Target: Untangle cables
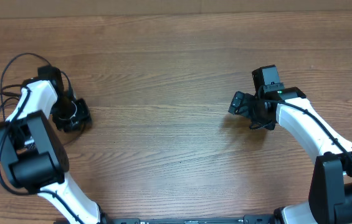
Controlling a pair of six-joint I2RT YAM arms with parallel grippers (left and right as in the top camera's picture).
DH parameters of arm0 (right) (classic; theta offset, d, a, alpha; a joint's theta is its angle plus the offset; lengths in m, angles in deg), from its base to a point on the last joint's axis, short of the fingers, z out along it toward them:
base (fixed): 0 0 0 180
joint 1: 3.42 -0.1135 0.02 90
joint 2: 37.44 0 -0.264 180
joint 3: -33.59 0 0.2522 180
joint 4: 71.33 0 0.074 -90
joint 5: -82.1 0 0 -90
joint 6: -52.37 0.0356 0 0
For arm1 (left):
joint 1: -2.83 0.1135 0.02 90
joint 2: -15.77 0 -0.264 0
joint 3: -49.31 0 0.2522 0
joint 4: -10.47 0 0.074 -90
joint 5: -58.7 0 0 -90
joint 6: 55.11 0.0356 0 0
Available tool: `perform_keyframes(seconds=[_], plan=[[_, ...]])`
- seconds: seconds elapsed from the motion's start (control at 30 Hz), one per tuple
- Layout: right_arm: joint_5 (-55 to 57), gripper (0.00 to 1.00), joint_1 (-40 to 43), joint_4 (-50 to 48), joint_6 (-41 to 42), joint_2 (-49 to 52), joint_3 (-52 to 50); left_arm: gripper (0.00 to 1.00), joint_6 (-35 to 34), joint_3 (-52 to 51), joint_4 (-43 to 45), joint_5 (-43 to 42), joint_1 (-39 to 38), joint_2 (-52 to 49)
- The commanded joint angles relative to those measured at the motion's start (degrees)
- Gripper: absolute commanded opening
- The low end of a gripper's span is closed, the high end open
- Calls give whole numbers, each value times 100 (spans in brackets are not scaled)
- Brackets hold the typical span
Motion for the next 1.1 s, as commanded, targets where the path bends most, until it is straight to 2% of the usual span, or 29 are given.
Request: perform_keyframes(seconds=[0.0, 0.03, 0.1, 0.13, 0.3, 0.37, 0.43, 0.53, 0.57, 0.63, 0.67, 0.73, 0.8, 0.9, 1.07], plan=[[57, 100, -4, -17, 39, 24, -35, 35, 61, 50, 131, 328, 7, -374], [57, 100, -4, -20, 39, 24, -35, 24, 59, 50, 197, 387, 7, -428], [57, 100, -4, -17, 39, 24, -35, 13, 50, 50, 352, 522, 11, -487], [57, 100, -4, -17, 39, 24, -35, 4, 4, 50, 437, 651, 11, -498], [57, 100, -4, -17, 39, 24, -35, 4, -354, 190, 671, 1386, 116, -481], [57, 100, -4, -17, 42, 24, -35, 5, -354, 348, 616, 1449, 203, -481], [57, 100, -4, -20, 42, 24, -35, 13, -356, 487, 538, 1449, 295, -481], [57, 100, -4, -17, 39, 24, -35, 13, -356, 627, 442, 1419, 417, -481], [57, 100, -4, -20, 42, 24, -35, 20, -354, 664, 407, 1375, 446, -479], [57, 100, -4, -17, 42, 24, -35, 61, -343, 774, 286, 1163, 476, -476], [57, 100, -4, -17, 39, 24, -35, 77, -310, 855, 197, 953, 479, -476], [57, 100, -4, -20, 39, 24, -35, 80, -221, 1019, 35, 595, 463, -466], [57, 100, -4, -17, 39, 24, -35, 87, -238, 1244, -203, 649, 376, -389], [57, 100, -4, -17, 42, 24, -35, 89, -444, 1425, -400, 890, 282, -179], [57, 100, -4, -17, 42, 24, -35, 91, -678, 1488, -529, 684, 101, 560]])
